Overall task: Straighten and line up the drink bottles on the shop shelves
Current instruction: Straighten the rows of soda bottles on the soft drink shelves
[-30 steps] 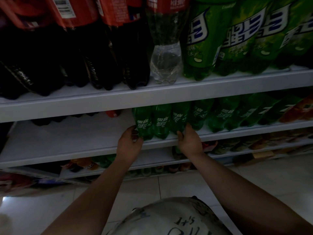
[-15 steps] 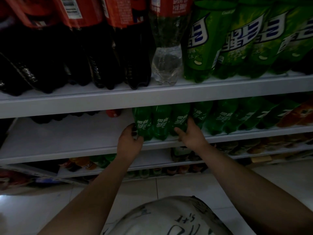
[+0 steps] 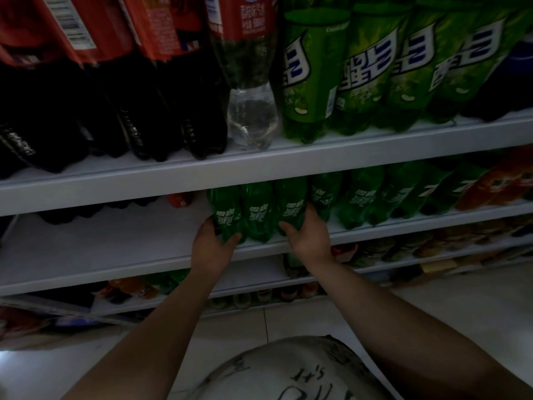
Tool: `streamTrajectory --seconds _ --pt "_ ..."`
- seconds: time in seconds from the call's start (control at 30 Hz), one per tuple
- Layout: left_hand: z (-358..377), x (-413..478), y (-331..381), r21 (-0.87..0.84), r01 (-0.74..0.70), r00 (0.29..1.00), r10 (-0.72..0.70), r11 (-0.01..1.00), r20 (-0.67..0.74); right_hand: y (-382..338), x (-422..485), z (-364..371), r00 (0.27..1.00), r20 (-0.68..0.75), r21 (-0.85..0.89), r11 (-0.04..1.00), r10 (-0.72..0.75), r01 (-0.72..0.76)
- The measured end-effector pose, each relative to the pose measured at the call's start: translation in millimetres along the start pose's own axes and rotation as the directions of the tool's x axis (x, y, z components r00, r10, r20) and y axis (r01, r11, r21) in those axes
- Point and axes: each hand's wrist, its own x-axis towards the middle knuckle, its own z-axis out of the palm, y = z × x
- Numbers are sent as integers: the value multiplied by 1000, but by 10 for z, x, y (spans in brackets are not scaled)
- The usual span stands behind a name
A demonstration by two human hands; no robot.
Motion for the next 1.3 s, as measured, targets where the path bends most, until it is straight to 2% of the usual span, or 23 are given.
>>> streamTrajectory --seconds 0.1,0.17,0.23,0.3,0.37,0.47,0.53,0.6,0.67,0.77,0.9,1.03,1.1,1.17,1.3 --pt "2 -19 5 4 -2 1000 2 1000 -1 -24 18 -61 999 33 0 1000 13 -13" --pt "-4 -26 10 8 -9 1000 9 1000 -4 -23 -18 -124 1000 5 5 1000 -29 28" --pt "-8 -24 4 19 -3 1000 3 1000 -2 37 -102 -203 990 -135 -31 999 -40 37" --pt "-8 -19 -6 35 14 1000 -14 999 -7 107 -165 -284 953 -302 -42 998 31 -45" --pt "7 -20 -18 59 21 1000 -20 998 -14 144 -159 -322 921 -367 -34 988 128 -151" --pt "22 -27 -31 69 26 1000 -26 997 -3 115 -51 -293 939 -310 -60 983 149 -175" --pt "19 -28 -37 55 29 999 -30 998 12 81 53 -268 949 -258 10 982 182 -186" --pt "9 -26 -44 46 34 999 -35 998 21 75 145 -257 937 -243 55 968 252 -246" --pt "1 -24 -52 51 40 999 -41 998 27 82 188 -245 928 -247 28 959 279 -282" --pt "-7 -32 -58 51 29 999 -31 998 35 111 167 -244 948 -223 11 973 228 -232" --pt "-8 -40 -72 27 18 999 -19 999 38 252 138 -386 993 -55 -3 994 109 -109" --pt "1 -41 -91 18 28 999 -28 999 36 298 160 -520 989 89 100 987 117 -126" --pt "10 -45 -90 20 33 999 -33 999 36 312 147 -483 989 53 92 986 138 -142" --pt "11 -43 -81 26 44 998 -45 999 35 311 94 -383 976 -14 83 973 219 -217" --pt "-1 -52 -39 20 64 997 -65 998 29 283 11 -168 901 -163 47 916 401 -399"
